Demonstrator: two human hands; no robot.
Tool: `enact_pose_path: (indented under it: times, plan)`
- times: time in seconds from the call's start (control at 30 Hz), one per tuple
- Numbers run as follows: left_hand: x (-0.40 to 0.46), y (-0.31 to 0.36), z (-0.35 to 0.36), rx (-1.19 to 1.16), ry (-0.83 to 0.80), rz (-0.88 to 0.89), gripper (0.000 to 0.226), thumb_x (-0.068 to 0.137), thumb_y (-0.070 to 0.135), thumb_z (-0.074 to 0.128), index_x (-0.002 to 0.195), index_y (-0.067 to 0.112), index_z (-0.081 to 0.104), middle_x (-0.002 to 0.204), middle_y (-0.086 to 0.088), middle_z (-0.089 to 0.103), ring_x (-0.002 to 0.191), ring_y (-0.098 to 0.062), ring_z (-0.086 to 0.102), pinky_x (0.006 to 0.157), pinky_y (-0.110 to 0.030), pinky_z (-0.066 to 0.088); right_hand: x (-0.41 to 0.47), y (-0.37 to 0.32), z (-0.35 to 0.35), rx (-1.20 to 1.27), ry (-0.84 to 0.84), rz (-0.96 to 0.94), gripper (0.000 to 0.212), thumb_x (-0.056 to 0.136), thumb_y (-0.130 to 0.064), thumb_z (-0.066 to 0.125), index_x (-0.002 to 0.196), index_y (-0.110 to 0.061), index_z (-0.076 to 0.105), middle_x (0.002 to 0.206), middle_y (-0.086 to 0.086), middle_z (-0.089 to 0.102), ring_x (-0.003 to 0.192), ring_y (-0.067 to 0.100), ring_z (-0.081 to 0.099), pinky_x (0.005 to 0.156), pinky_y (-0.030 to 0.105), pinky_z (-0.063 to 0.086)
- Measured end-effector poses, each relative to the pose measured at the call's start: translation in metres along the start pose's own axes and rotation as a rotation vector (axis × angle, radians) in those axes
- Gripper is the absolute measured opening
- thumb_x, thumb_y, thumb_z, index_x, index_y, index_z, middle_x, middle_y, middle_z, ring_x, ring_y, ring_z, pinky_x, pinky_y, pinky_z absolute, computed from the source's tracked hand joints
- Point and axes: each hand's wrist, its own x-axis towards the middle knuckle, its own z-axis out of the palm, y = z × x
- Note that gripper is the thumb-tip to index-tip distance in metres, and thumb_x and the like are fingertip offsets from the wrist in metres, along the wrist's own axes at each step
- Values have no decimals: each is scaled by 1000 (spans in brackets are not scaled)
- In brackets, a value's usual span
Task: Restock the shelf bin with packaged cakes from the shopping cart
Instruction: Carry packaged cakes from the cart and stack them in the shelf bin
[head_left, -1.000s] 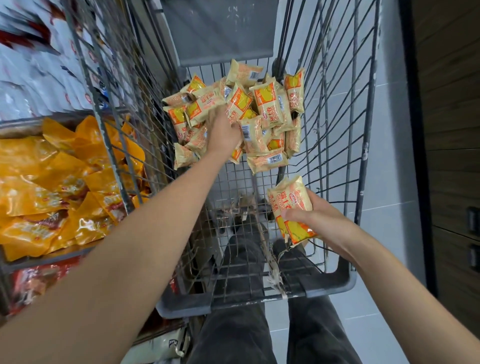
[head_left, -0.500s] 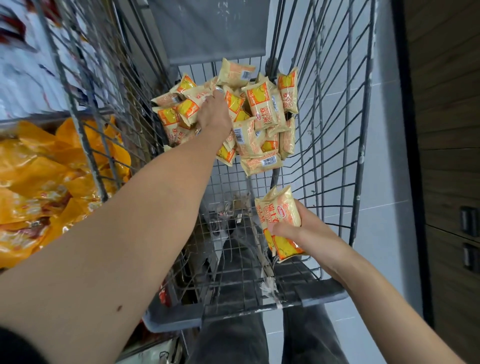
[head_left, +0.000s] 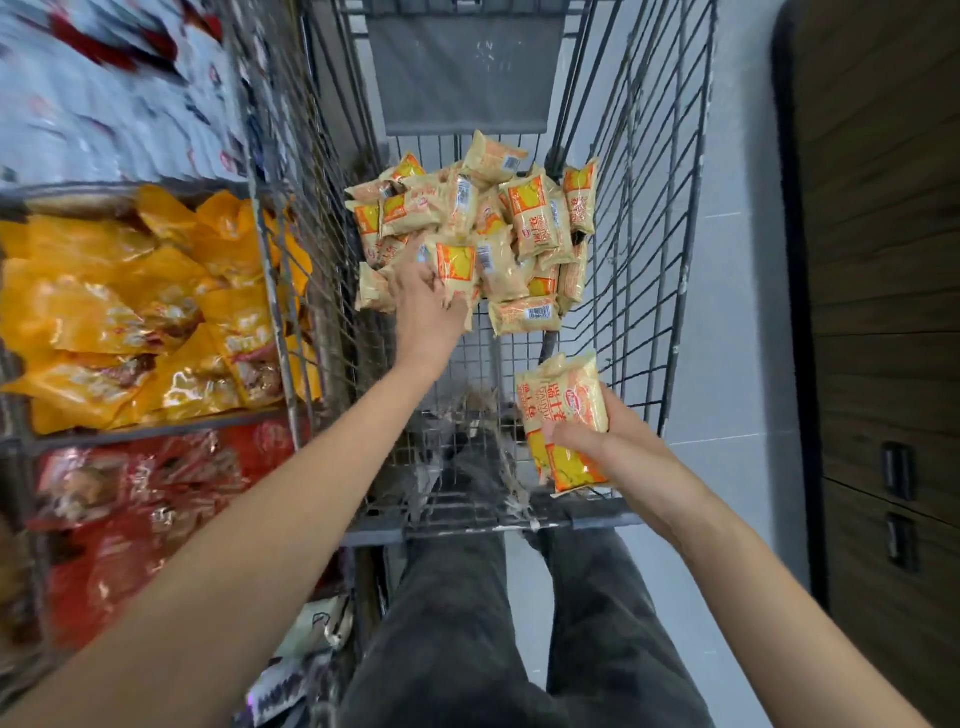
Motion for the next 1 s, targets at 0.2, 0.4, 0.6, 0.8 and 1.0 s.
enact_pose_path:
  times: [0.2,0.4,0.6,0.8,1.0]
  plan:
    - [-141,-1,-56,32,-30,-14,41,85,15,65,112,17,34,93,13,47,74,1,49,56,-6,37,-65,8,-4,-93,-33,-123,48,83,-21,70,125,-31,48,111,-6,66,98,12,66,81,30,56]
    - [-291,-13,-80,-94,117,-62,48,78,6,67,121,10,46,112,0,49,98,-9,49,77,-14,33,-136,51,-19,-284,-131,-209,38,86,-17,66,118,-31,51,106,-4,67,90,10,67,70,22,55]
    - [-462,-43,-81,-493,512,-327,38,82,-1,64,103,27,48,96,9,59,82,13,56,70,-7,43,-179,103,-12,-439,-290,-186,32,88,-19,64,118,-26,56,99,-4,71,79,9,70,58,19,52]
    - [-620,-90,-81,-726,925,-626,32,85,6,65,103,29,50,92,12,61,83,-7,60,67,-24,45,-218,132,64,-713,-561,-190,45,77,-35,70,119,-20,61,99,0,73,81,14,69,63,26,52]
    - [-725,-124,-114,-865,1241,-608,27,90,17,61,104,38,50,97,18,63,84,5,61,67,-17,43,-277,160,185,-843,-778,-376,21,86,-22,65,107,-18,65,96,-4,74,89,16,70,80,32,54]
